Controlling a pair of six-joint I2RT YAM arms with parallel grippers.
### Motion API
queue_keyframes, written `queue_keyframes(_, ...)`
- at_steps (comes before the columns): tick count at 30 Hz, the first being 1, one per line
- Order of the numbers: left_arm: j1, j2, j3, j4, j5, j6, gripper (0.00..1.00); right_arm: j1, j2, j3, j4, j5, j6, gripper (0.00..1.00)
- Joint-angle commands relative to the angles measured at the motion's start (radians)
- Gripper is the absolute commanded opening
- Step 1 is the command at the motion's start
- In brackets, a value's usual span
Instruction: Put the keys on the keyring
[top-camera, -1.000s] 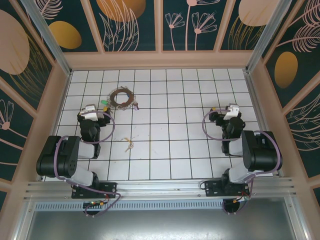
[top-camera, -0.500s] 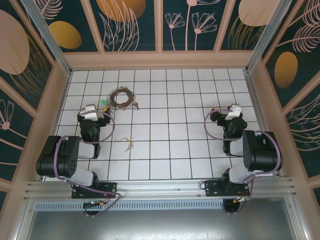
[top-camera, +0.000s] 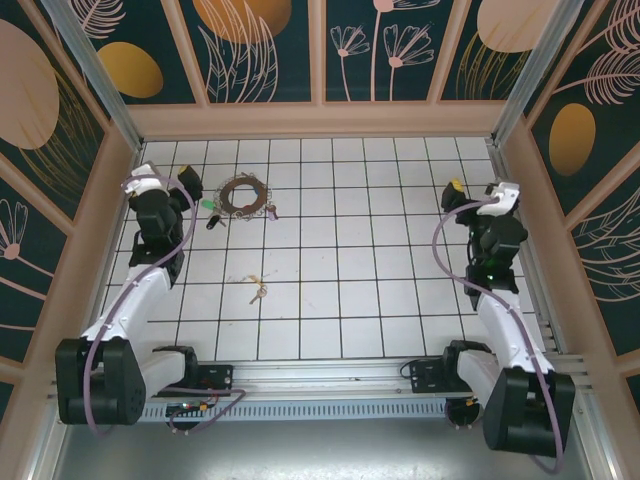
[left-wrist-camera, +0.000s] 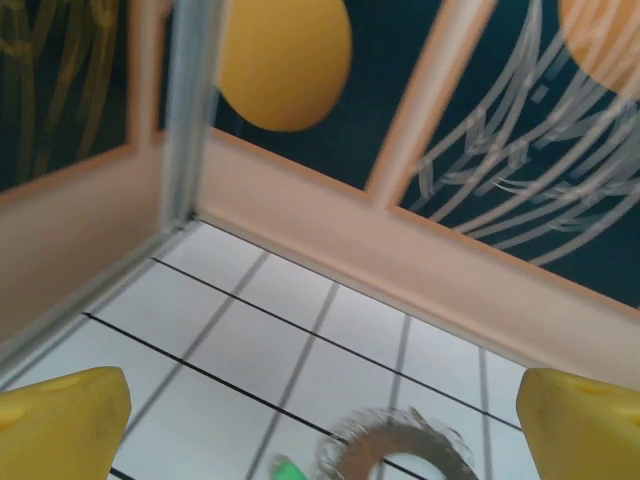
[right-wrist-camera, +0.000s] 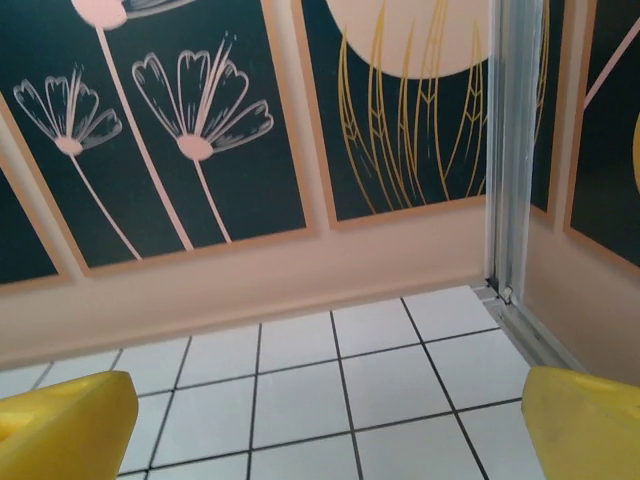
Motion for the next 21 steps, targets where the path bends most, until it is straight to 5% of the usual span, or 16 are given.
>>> queue_keyframes(1,-0.001,0.088,0.071,-0.128,0.272,-0.018,0.99,-0.006,-0.019,0.052,-0.275,0.016,0.074,0.99)
queue_keyframes(11,-0.065,0.633,0.558,-0.459,0.476,0.040,0.99,-0.003,0.076,0.167,-0.486,-0.045,0.097,0.99)
queue_keyframes(21,-0.082,0.864,0.718,-0.514,0.548,0.081,0.99,-0.001,0.114,0.203,-0.514,-0.158,0.076,0.99)
